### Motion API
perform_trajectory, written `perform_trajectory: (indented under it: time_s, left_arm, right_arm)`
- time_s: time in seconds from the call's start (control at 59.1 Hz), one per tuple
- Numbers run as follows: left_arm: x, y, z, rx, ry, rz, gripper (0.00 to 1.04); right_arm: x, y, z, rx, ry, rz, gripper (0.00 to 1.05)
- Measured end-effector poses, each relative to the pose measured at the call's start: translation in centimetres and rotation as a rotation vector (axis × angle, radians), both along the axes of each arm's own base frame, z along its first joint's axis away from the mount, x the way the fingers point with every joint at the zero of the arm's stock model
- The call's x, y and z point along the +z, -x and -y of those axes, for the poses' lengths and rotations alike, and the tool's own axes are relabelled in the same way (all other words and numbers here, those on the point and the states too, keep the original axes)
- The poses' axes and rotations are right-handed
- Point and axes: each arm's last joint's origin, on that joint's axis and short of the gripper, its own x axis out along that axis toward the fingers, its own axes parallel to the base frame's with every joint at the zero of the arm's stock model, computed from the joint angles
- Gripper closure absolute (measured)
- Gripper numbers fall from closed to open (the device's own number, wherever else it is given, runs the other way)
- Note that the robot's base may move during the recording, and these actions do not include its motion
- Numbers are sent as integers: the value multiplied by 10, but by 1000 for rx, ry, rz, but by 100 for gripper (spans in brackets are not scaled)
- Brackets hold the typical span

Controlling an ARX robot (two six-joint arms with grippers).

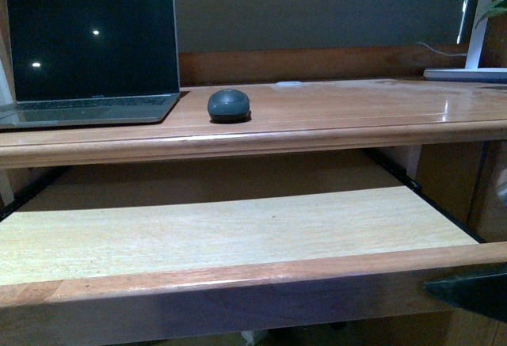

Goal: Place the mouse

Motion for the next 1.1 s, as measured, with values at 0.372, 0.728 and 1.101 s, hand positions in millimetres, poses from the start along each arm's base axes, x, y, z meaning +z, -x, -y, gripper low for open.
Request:
perform_trajectory:
  time_s: [0.372, 0.728, 1.101]
  left_arm:
    - [0, 0, 0, 0, 0, 0, 8]
    - [0, 0, 0, 0, 0, 0, 8]
    - [0, 0, 0, -2, 0, 0, 8]
  right_arm:
    - [1, -53, -57, -61, -2, 26, 7]
    - [-7, -141, -132, -312, 5, 48, 7]
    - [-10, -152, -153, -370, -38, 18, 7]
